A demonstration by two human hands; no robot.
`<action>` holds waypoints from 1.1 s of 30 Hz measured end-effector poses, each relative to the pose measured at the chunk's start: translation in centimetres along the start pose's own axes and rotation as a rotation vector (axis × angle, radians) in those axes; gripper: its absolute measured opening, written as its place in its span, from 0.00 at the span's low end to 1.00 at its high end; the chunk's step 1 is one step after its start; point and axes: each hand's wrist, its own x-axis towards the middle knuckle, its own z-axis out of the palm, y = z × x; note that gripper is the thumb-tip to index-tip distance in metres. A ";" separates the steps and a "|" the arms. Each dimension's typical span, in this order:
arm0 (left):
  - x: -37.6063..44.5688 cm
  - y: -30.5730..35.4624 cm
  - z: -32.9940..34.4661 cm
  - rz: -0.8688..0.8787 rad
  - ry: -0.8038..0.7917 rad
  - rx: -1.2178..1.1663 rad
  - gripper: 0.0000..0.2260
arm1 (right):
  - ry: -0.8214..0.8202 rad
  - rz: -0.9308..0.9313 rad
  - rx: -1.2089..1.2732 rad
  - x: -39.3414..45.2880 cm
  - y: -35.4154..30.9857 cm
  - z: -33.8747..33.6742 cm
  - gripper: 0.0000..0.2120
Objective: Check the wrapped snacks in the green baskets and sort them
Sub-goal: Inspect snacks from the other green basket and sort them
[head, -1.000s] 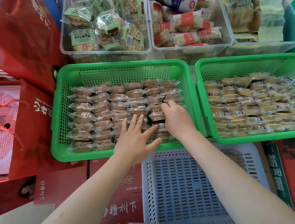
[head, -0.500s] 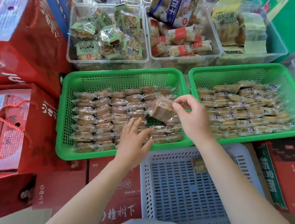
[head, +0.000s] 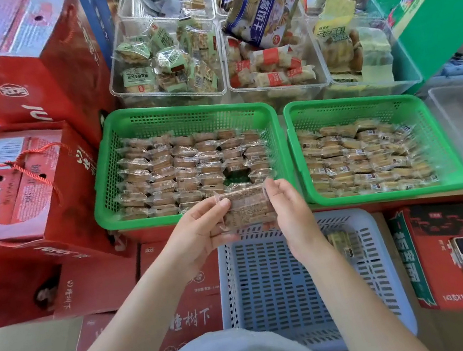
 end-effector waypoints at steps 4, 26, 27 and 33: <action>-1.5 -1.1 -0.2 -0.013 0.045 -0.094 0.17 | 0.082 -0.172 -0.113 -1.3 0.1 0.1 0.16; -6.0 -2.0 -1.7 0.177 0.145 0.177 0.02 | 0.118 0.049 0.136 -4.3 2.2 0.8 0.16; -6.0 -2.0 -1.8 0.179 0.146 0.189 0.02 | 0.126 0.044 0.121 -4.5 2.1 0.9 0.16; -6.1 -2.2 -2.3 0.195 0.165 0.243 0.02 | 0.128 -0.139 -0.108 -4.5 2.4 1.2 0.16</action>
